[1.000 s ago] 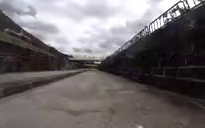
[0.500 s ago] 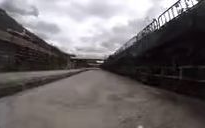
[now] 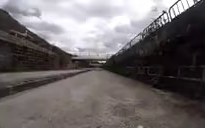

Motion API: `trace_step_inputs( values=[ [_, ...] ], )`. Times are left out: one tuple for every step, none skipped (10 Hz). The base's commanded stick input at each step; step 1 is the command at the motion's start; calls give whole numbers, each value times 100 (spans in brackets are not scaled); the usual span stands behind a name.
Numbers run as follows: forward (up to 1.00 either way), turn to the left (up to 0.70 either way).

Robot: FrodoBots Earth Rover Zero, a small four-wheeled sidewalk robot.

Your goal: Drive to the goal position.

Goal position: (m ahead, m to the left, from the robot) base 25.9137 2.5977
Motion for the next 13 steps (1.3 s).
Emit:
trace_step_inputs(
  values=[
    [100,0],
    [100,0],
    [100,0],
    [100,0],
    [100,0],
    [100,0],
    [100,0],
    [100,0],
    [100,0],
    [100,0],
    [100,0],
    [100,0],
    [100,0]
  ],
)
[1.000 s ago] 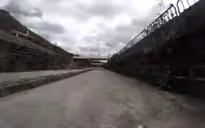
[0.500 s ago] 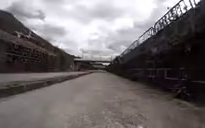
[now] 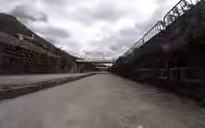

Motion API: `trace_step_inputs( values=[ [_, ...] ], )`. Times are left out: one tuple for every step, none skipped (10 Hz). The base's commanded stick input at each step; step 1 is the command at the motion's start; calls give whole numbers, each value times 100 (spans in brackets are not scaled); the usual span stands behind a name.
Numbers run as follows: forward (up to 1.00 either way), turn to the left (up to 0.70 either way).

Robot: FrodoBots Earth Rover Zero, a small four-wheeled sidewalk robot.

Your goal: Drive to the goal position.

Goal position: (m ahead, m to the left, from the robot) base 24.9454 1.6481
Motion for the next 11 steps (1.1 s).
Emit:
trace_step_inputs(
  values=[
    [100,0],
    [100,0],
    [100,0],
    [100,0],
    [100,0],
    [100,0],
    [100,0],
    [100,0],
    [100,0],
    [100,0],
    [100,0]
  ],
)
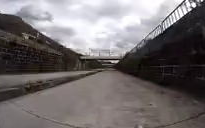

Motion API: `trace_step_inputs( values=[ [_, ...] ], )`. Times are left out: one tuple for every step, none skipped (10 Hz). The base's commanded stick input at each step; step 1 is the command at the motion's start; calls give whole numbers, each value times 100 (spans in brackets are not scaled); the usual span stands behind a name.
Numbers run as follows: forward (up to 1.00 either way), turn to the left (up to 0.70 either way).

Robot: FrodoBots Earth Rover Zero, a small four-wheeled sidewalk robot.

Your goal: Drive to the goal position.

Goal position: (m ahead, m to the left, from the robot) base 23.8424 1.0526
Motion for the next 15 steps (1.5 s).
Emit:
trace_step_inputs(
  values=[
    [100,0],
    [100,0],
    [100,0],
    [100,0],
    [100,0],
    [100,0],
    [100,0],
    [100,0],
    [100,0],
    [100,-2],
    [100,-16],
    [100,-31],
    [100,-40],
    [100,-40],
    [100,-40]
  ],
)
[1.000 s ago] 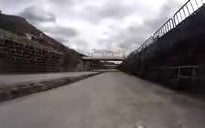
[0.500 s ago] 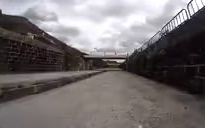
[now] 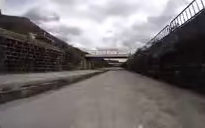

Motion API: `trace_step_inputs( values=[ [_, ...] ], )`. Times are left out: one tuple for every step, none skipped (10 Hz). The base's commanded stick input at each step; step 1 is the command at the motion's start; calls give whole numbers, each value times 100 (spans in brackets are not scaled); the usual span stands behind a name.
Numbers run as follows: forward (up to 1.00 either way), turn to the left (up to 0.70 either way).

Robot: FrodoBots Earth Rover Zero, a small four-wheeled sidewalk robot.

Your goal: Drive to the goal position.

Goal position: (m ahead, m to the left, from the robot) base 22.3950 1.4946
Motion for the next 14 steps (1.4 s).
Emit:
trace_step_inputs(
  values=[
    [100,-40],
    [100,-40],
    [100,-40],
    [100,0],
    [100,0],
    [100,0],
    [100,0],
    [100,0],
    [100,0],
    [100,0],
    [100,0],
    [100,0],
    [100,0],
    [100,0]
  ],
)
